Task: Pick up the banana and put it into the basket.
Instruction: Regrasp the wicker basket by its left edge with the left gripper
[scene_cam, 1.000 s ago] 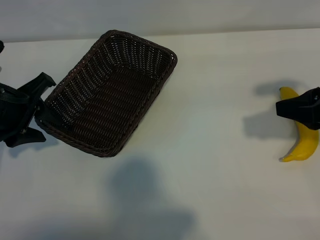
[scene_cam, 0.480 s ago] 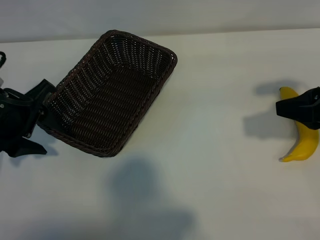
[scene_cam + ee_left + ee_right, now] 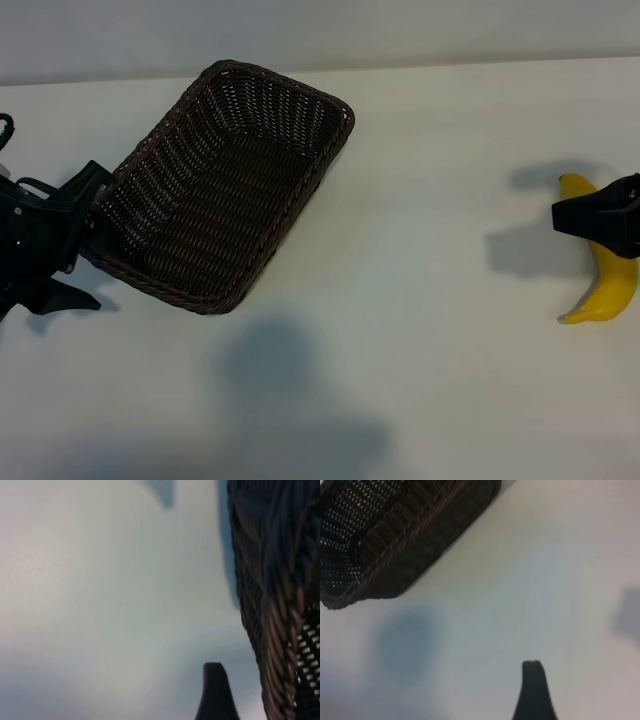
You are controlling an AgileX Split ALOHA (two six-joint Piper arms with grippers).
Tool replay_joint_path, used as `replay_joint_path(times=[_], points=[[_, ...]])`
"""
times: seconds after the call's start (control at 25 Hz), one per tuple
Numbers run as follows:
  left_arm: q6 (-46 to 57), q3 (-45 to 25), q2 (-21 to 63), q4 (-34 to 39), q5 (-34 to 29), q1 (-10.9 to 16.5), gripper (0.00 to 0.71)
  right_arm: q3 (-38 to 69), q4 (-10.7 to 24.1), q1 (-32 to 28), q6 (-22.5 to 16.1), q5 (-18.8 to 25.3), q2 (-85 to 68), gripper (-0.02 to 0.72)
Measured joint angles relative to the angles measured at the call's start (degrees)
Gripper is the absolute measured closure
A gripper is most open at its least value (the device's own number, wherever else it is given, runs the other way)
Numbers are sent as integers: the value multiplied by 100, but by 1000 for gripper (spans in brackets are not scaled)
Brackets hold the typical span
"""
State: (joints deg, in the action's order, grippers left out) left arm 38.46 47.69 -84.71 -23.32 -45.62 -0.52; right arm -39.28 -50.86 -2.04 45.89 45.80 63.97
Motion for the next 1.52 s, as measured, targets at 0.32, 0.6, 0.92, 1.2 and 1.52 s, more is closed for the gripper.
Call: replay_joint_path(times=[0.32,0.6,0.92,1.2,1.52], points=[[8,-6,-116,1,343,-5,184,0,0,0,0,0,0,187],[8,-11,-121,1,561,-5,184,0,0,0,0,0,0,187],[25,-11,-448,2,763,-457,184,0,0,0,0,-5,0,187],[238,-11,-780,2,1187,-634,184,0,0,0,0,2,0,187],[438,-11,-1102,2,1356,-639,184,0,0,0,0,17,0,187]])
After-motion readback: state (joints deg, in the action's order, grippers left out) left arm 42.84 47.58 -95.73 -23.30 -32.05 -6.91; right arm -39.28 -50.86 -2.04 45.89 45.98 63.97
